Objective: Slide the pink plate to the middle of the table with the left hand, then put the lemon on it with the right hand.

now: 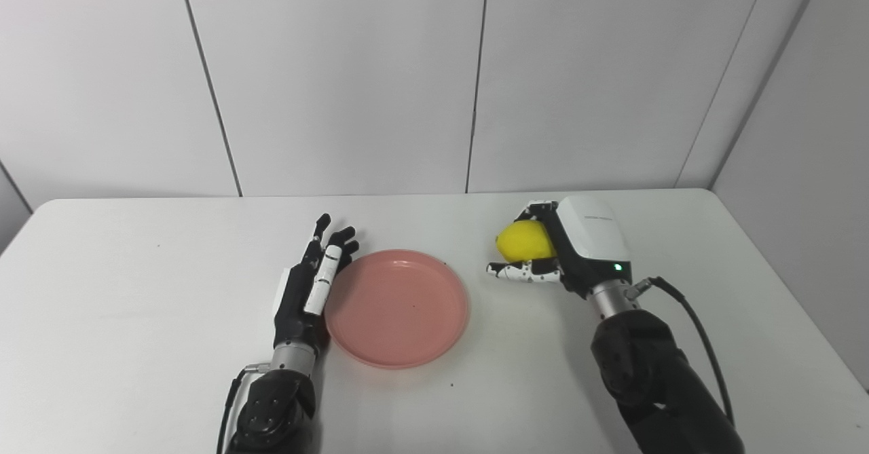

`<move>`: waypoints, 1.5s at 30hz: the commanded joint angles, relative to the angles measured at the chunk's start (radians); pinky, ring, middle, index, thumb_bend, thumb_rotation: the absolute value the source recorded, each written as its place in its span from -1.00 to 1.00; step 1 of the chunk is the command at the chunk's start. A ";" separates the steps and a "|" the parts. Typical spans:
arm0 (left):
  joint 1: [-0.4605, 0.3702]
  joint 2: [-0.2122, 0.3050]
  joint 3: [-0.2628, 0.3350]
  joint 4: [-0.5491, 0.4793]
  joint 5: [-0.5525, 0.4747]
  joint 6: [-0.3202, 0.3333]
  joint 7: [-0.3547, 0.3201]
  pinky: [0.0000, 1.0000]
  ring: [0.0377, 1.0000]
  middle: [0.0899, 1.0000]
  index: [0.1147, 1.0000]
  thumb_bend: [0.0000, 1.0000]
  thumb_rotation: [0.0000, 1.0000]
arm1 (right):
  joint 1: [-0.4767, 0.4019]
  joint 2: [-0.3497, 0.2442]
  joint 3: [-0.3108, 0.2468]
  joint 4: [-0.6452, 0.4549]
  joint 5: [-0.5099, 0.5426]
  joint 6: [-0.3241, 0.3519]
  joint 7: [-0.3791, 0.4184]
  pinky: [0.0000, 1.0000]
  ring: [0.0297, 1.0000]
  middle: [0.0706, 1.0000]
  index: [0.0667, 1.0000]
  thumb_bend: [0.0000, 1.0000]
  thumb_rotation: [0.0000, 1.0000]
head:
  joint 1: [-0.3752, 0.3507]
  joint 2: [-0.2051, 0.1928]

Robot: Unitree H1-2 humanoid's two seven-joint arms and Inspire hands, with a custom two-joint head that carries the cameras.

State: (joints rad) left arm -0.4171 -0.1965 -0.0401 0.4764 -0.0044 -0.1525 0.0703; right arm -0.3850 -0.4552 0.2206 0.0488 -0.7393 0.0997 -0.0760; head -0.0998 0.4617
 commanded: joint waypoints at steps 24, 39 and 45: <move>0.025 -0.016 -0.004 0.049 0.015 -0.001 0.016 0.81 0.70 0.70 0.89 0.25 0.53 | -0.151 0.055 0.029 -0.072 -0.035 -0.083 0.054 -0.64 -0.57 -0.47 -0.25 0.06 -0.18 | 0.003 -0.007; 0.014 -0.010 -0.004 0.072 0.023 -0.017 0.020 0.81 0.69 0.71 0.89 0.23 0.54 | -0.190 0.099 0.126 -0.032 -0.071 -0.100 0.112 -0.62 -0.54 -0.42 -0.20 0.11 -0.31 | -0.002 -0.009; 0.009 -0.011 -0.002 0.091 0.020 -0.042 0.022 0.79 0.68 0.69 0.89 0.06 0.68 | -0.204 0.125 0.156 0.013 -0.091 -0.121 0.109 -0.56 -0.46 -0.34 -0.09 0.12 -0.30 | -0.001 -0.010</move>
State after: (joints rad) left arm -0.4383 -0.2043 -0.0405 0.5156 0.0096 -0.1728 0.0855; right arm -0.5325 -0.3371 0.3803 0.0743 -0.8200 0.0190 0.0534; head -0.1012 0.4510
